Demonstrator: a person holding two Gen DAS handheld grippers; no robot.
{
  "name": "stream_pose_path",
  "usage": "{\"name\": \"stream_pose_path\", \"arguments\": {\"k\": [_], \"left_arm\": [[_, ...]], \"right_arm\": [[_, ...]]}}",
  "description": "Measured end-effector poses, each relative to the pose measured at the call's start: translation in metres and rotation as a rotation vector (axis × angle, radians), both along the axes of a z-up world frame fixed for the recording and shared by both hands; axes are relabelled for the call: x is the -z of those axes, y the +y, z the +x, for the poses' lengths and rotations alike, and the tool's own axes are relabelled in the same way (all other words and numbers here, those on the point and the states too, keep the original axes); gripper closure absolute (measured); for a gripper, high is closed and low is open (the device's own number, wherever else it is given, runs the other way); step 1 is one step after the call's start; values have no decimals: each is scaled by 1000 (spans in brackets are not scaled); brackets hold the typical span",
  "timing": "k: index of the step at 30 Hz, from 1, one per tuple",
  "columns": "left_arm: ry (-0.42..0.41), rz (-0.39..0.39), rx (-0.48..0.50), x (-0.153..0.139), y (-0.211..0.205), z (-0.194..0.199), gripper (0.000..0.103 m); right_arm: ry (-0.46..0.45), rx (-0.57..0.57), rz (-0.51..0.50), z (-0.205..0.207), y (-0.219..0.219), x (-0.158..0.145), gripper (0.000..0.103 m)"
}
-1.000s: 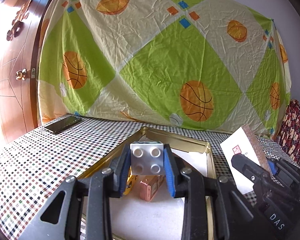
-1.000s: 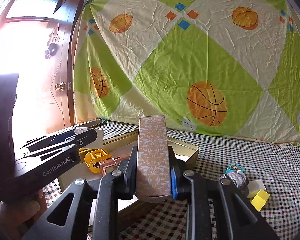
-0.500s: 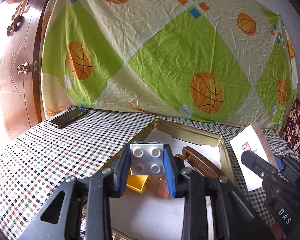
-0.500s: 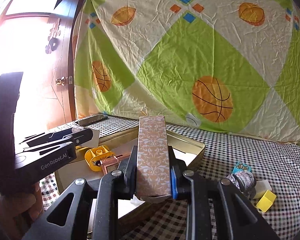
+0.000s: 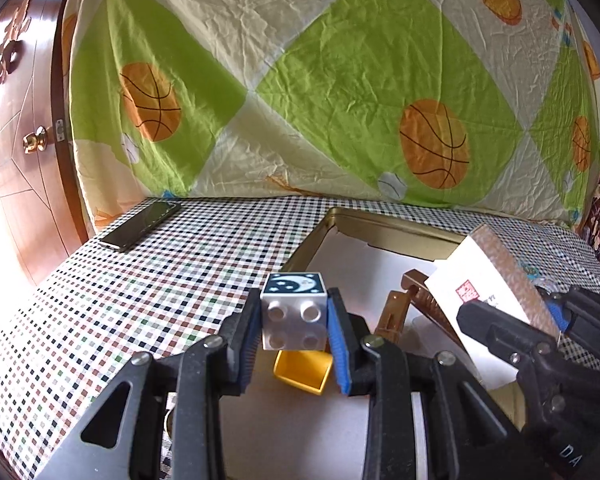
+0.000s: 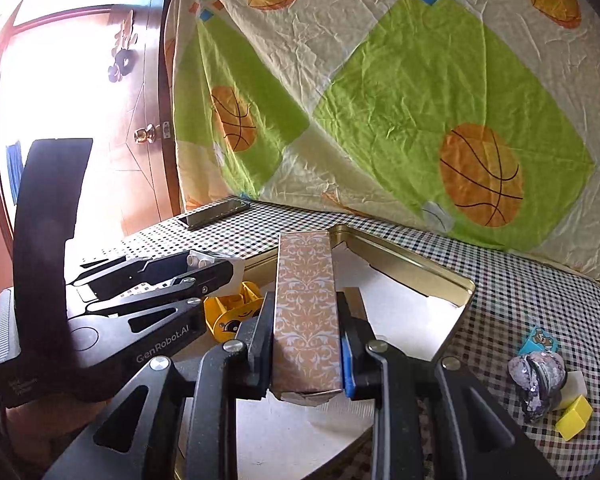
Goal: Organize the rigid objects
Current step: 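Lower the white block into the tin with the left tool while the right tool releases the box there, then grasp the yellow cube with the right tool while the left tool moves toward the grey ball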
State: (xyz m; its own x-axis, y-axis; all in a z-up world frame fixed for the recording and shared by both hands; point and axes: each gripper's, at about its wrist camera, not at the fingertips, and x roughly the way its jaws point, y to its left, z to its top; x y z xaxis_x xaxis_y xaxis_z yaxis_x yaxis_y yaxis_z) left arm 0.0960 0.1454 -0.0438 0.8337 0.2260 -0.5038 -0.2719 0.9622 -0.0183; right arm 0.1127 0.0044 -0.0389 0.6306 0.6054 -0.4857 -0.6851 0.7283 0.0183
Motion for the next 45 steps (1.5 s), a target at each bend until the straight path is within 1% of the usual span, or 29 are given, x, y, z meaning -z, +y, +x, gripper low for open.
{"name": "stream_pose_path", "arguments": {"k": [2,6,7,8,9,10,12,13,14,15,16,17,19,21,23,25,27,29,30,31,33,35,37,40,42,45], "left_arm": [[11,9,-4,1,1,3,72],[47,43,26,5,-4,15,72],[57,52,30,6,-5,18,69],[60,56,28,7,-6,20,52],[63,65,16,7,-6,21,41],[59,83,-11,6,-6,21,34],[39,75,-20,4,-1,17,28],[33,65,-22,3,1,15,21],[26,62,-30,2,2,13,13],[21,65,-42,2,3,11,9],[17,70,-47,1,2,10,4],[15,78,-49,0,0,9,3],[25,103,-57,0,-4,11,2],[40,110,-53,1,-7,15,2],[37,119,-54,2,-11,15,2],[37,135,-61,2,-13,14,2],[25,127,-77,1,-10,11,2],[19,110,-97,0,-5,10,2],[13,100,-108,-1,-2,9,2],[8,91,-118,-1,0,7,1],[1,71,-134,-3,4,4,1],[-11,48,-130,-6,5,1,1],[-27,22,-113,-10,2,-1,1],[-48,5,-62,-17,-15,-3,0],[-47,15,-30,-20,-30,-1,1],[-41,2,33,-25,-54,3,1]], "right_arm": [[26,15,-27,8,4,4,75],[99,49,-86,28,10,15,75],[89,56,-95,31,10,16,75],[79,63,-122,33,13,16,75],[73,71,-137,34,15,15,73],[72,85,-138,36,13,13,71],[71,90,-104,36,5,9,57],[71,91,-82,36,0,7,53],[66,103,-62,35,-6,5,42],[57,124,-44,33,-12,2,32],[45,143,-29,32,-18,0,29],[36,158,-23,32,-23,-3,27],[36,188,-30,35,-30,-4,27],[51,203,-43,40,-33,-3,27],[40,223,-55,41,-35,-3,27],[42,202,-37,38,-36,-5,27],[38,146,-31,31,-30,-6,26],[7,126,-88,25,-19,-3,26],[-7,135,-125,24,-14,0,26],[-7,155,-165,28,-12,4,26],[-10,216,-180,36,-18,8,26],[-12,265,-152,42,-32,6,26],[21,245,-81,44,-49,1,26],[29,247,-24,44,-75,-4,26],[21,298,-20,47,-99,-4,26],[47,401,20,57,-145,-2,26]]}}
